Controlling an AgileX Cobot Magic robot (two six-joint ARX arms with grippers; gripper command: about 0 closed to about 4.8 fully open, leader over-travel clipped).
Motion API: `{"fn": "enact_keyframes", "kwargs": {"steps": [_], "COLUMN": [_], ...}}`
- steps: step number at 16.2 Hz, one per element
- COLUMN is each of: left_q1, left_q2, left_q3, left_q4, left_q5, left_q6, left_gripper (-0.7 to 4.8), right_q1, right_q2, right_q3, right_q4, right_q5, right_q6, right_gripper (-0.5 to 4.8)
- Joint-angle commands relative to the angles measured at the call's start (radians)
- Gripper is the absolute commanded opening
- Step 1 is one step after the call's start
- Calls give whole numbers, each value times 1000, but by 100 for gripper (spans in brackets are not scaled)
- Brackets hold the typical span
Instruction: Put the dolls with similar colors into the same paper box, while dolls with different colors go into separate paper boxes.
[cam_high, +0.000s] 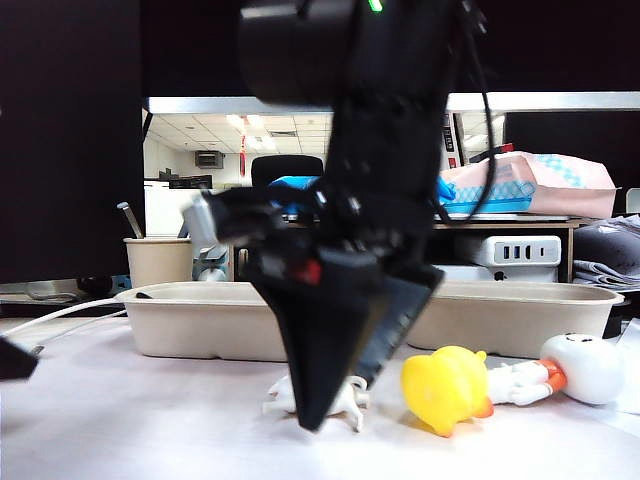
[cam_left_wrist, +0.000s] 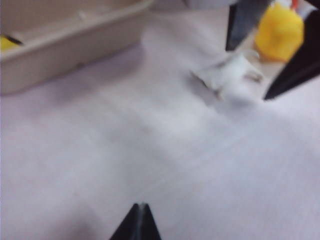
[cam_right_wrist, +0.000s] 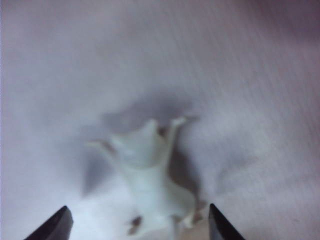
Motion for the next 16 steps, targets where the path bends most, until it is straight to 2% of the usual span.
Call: {"fn": "enact_keyframes", "kwargs": {"steps": [1,4,7,8,9,11,13,16], "left_q1": [0,0,0,0,0,0,0,0], "left_q2": [3,3,2,2,2,1,-5,-8], "left_q3": [1,1,1,1,1,1,1,1], "left_q4": [14,14,14,14,14,14,13,14], "left_q5": [1,1,1,1,1,1,1,1], "left_q6": [1,1,1,1,1,1,1,1], "left_gripper": [-5,-5,-5,-5,-5,-5,-5,-5], "right_q1": [-2,-1,0,-1,-1,-1,-1,-16], "right_q2": [-2,13,49,56,58,57,57,57], "right_q3": [-16,-15,-15,-15,-15,-14,-14,-6], "right_q4": [72,133,113,105,101,107,108,122], "right_q5": [4,4,4,5,5,5,7,20], "right_q6": [5,5,4,1,1,0,-3,-3], "right_gripper": [355,355,349,309,210,164,89,83]}}
